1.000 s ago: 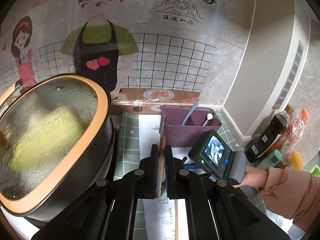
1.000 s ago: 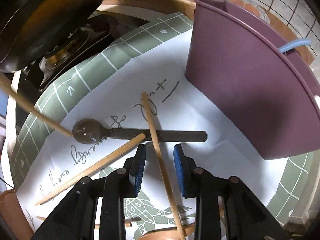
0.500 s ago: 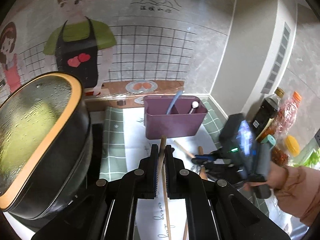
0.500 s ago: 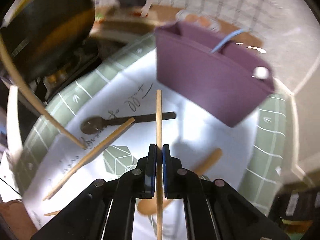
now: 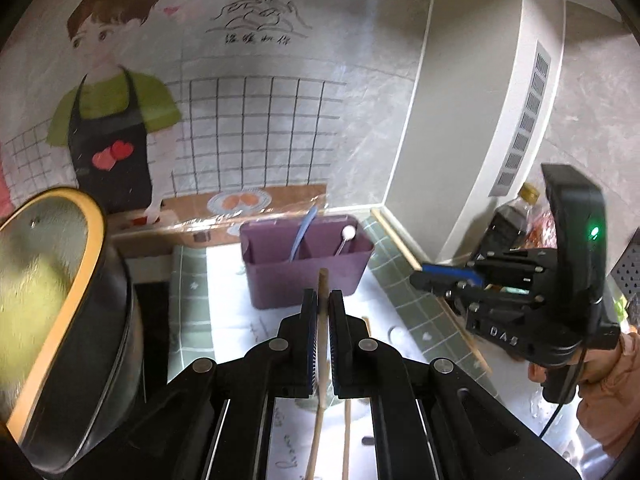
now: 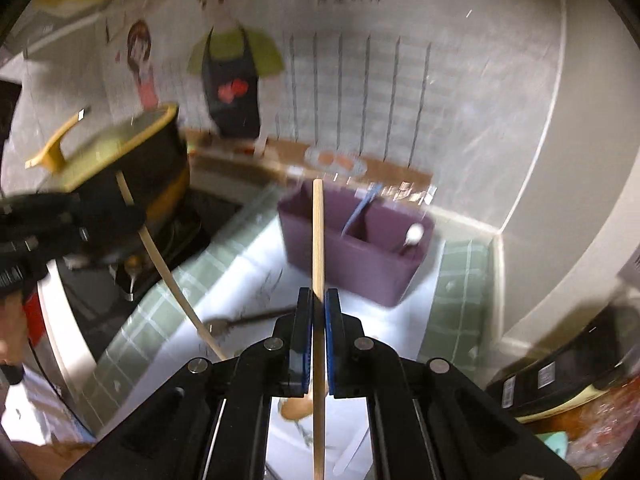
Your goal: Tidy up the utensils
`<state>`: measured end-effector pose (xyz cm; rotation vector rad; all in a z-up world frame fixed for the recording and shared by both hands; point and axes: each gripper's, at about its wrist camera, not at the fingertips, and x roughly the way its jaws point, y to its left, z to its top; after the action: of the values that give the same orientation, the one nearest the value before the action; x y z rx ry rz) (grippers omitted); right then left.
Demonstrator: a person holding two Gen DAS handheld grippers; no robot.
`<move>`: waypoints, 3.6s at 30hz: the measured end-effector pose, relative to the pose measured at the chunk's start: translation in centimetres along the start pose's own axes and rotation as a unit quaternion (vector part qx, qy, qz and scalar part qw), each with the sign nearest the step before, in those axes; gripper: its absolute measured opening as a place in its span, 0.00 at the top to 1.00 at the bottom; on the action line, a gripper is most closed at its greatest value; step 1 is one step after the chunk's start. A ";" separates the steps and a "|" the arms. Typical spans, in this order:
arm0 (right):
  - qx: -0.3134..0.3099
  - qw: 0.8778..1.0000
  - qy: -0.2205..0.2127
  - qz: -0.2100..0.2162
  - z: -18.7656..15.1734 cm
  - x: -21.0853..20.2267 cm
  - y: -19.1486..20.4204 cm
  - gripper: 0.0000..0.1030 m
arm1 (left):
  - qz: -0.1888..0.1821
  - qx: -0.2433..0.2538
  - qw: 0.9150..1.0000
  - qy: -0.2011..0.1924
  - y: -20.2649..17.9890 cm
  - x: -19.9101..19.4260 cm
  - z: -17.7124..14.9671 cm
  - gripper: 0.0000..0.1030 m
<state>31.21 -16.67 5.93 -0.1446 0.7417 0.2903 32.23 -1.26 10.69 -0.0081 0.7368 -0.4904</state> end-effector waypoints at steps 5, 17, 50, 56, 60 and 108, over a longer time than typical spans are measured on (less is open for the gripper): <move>0.002 0.996 -0.086 -0.022 4.8 -3.5 -0.8 0.96 | -0.004 -0.004 0.999 -0.035 -0.2 -0.8 3.8 0.95; 0.032 0.971 -0.232 -0.042 14.1 -3.2 -5.1 0.96 | 0.033 -0.005 0.991 -0.127 -0.5 -1.3 14.7 0.95; 0.081 0.992 -0.090 -0.019 3.4 17.5 -8.9 0.93 | 0.087 -0.078 0.993 -0.001 5.4 14.7 8.8 0.93; 0.058 0.997 -0.050 -0.005 1.4 14.3 -7.6 0.83 | 0.089 -0.091 0.992 -0.005 5.1 12.5 7.2 0.92; 0.011 1.000 -0.011 0.001 -0.5 12.0 -5.5 0.77 | 0.094 -0.067 0.993 0.002 3.7 10.6 5.3 0.58; -0.054 0.974 0.213 0.050 -17.4 6.8 0.6 0.90 | -0.017 0.008 0.967 0.253 -1.0 15.0 -13.8 0.47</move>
<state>24.59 -18.71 -11.46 -0.2788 1.1611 0.4016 32.41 -6.36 -9.12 0.1236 1.2347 -0.5375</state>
